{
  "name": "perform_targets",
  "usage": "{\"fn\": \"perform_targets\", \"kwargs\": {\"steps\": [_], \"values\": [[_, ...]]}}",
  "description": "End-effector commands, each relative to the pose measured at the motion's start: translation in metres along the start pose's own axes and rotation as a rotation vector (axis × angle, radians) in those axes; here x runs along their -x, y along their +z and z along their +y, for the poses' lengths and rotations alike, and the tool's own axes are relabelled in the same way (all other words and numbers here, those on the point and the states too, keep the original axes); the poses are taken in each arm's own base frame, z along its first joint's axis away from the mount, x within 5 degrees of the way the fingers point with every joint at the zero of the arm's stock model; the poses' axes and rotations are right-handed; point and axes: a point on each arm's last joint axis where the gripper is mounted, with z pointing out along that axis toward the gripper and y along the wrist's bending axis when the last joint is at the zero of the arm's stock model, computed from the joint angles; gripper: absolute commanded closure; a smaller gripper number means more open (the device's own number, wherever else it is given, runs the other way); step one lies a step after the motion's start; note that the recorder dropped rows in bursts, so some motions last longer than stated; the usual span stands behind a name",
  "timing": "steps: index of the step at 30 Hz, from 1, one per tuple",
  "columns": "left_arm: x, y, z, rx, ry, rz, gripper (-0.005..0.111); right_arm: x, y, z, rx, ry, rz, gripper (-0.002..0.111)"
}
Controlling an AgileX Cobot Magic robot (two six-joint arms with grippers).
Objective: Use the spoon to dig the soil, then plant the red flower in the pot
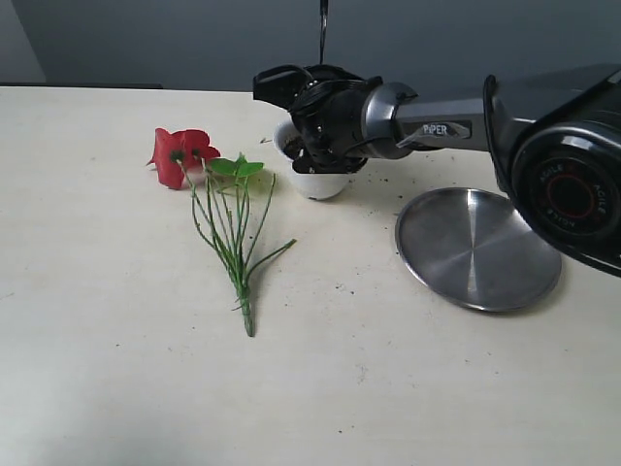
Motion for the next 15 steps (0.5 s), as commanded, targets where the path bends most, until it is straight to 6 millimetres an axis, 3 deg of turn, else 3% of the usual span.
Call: {"fn": "perform_targets", "kwargs": {"steps": [1, 15], "values": [[-0.001, 0.000, 0.000, -0.001, 0.003, -0.004, 0.106, -0.007, -0.008, -0.002, 0.010, 0.002, 0.020, 0.109], [-0.001, 0.000, 0.000, -0.001, 0.003, -0.004, 0.106, -0.002, -0.021, 0.007, 0.068, -0.023, 0.017, 0.109]]}}
